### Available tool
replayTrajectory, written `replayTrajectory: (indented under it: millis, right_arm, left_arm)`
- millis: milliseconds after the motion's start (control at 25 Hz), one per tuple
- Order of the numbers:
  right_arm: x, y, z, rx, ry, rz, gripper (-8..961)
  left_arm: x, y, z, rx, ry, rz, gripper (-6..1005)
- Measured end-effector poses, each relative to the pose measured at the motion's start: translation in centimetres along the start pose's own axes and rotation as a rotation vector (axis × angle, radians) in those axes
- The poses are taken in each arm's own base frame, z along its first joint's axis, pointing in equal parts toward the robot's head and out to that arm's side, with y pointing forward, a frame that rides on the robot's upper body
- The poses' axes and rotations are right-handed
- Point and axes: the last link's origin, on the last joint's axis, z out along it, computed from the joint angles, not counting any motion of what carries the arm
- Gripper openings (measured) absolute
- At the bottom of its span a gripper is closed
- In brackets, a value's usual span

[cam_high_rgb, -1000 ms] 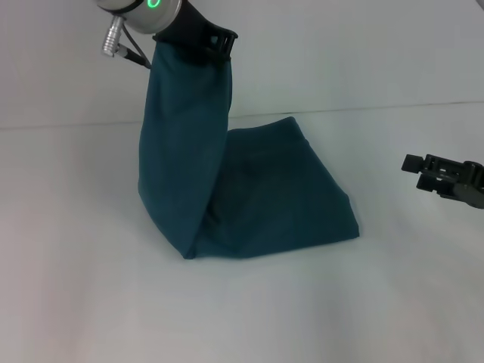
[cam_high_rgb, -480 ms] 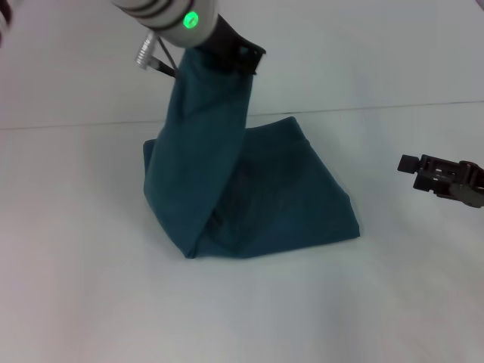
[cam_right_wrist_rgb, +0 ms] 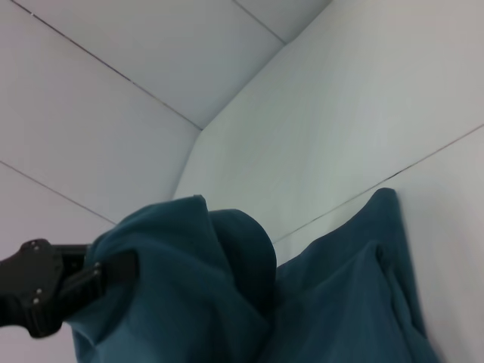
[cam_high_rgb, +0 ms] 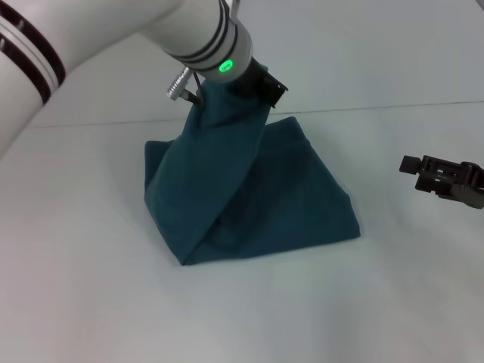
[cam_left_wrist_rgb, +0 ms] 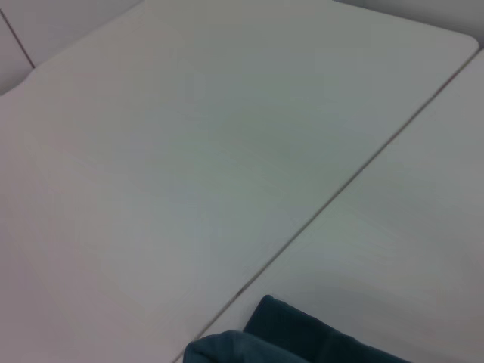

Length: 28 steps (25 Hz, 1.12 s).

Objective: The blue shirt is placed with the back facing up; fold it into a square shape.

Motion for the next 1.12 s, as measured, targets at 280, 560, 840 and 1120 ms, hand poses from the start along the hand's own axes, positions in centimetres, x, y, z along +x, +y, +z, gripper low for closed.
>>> replayTrajectory:
  millis: [280,560,840,1120]
  right_arm:
    - [0.0,-0.1,0.1,0.012,0.007,-0.003,901]
    - [0.0,-0.1,0.3,0.016,0.013,-0.003,901]
    - [0.0,-0.2,0.3,0.021,0.011,-0.003,900]
    - [-0.2,-0.4,0.0,0.032,0.008,-0.004,901]
  left_arm:
    - [-0.2,0.6,0.5,-0.005,-0.016,0.003,155]
    - [0.1,1.4,0.5,-0.044,-0.010,0.001,161]
    - [1.7,2.7,-0.7,-0.123,0.070,-0.028,167]
    - [1.3,-1.1,-4.3,-0.226,0.210,-0.298,469]
